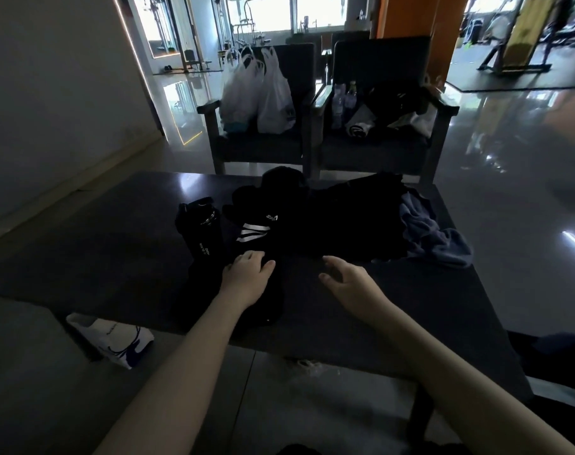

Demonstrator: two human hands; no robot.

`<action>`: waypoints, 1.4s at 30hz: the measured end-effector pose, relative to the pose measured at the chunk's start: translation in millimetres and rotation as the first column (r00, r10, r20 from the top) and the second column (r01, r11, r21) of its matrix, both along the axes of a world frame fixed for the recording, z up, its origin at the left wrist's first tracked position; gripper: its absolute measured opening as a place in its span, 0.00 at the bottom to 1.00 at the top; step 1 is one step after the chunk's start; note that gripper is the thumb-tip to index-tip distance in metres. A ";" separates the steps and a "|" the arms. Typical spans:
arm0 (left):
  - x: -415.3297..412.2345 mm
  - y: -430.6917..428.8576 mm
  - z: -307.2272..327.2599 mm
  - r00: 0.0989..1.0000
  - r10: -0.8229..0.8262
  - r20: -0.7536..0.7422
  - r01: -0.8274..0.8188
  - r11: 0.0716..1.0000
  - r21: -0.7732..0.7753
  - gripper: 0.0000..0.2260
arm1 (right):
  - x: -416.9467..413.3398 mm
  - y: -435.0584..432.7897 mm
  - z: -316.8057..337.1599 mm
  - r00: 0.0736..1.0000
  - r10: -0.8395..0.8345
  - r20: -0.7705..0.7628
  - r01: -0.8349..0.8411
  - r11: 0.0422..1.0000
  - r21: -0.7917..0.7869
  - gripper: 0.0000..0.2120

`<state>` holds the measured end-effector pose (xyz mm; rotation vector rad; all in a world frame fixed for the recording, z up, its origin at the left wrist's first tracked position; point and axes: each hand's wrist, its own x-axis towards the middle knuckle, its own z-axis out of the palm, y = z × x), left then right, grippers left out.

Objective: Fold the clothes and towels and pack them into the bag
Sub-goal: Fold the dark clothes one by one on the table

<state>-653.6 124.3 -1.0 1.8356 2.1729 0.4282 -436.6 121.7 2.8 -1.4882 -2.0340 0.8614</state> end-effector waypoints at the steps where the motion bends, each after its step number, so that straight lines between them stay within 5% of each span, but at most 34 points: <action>1: 4.7 10.0 -0.9 1.000 0.003 -0.009 -0.003 1.000 0.004 0.22 | 3.3 6.5 -1.8 1.000 -0.013 -0.010 0.013 1.000 0.004 0.25; 11: 41.9 110.2 -14.6 0.983 0.100 -0.154 -0.066 0.976 0.208 0.32 | 27.3 67.3 -34.3 0.992 -0.086 -0.093 0.088 0.996 0.026 0.24; 15: 47.5 138.5 -14.9 0.983 0.104 -0.151 -0.100 0.994 0.037 0.43 | 31.0 80.4 -40.0 0.989 -0.082 -0.124 0.085 0.996 0.022 0.24; 18: 50.9 145.5 -21.6 0.968 0.146 -0.204 -0.132 0.988 0.081 0.26 | 32.0 84.1 -42.3 0.989 -0.078 -0.125 0.081 0.996 0.024 0.24; 20: 51.8 143.2 -19.6 0.984 0.141 -0.109 -0.127 0.984 0.129 0.08 | 33.7 84.7 -41.8 0.988 -0.078 -0.131 0.082 0.996 0.026 0.23; 25: 53.9 129.9 -3.7 0.993 -0.026 0.117 0.000 0.977 0.212 0.11 | 39.1 82.4 -29.7 0.976 -0.132 -0.174 0.131 0.991 -0.018 0.20; 28: 65.0 107.2 13.7 0.888 -0.125 0.443 0.065 0.987 0.147 0.17 | 37.6 82.3 -17.5 0.948 -0.211 -0.239 0.208 0.977 -0.038 0.17; 31: 79.2 79.1 23.9 0.774 -0.182 0.606 0.159 0.983 0.093 0.18 | 37.6 82.0 -10.4 0.894 -0.277 -0.351 0.242 0.960 -0.140 0.17; 36: 103.4 38.1 19.0 0.721 -0.278 0.635 0.354 0.935 0.008 0.12 | 38.9 80.5 -11.8 0.791 -0.409 -0.454 0.222 0.884 -0.411 0.29; 42: 121.7 7.7 -15.9 0.798 -0.351 0.491 0.459 0.881 -0.117 0.11 | 44.4 67.8 -21.0 0.875 -0.349 -0.336 0.222 0.905 -0.364 0.14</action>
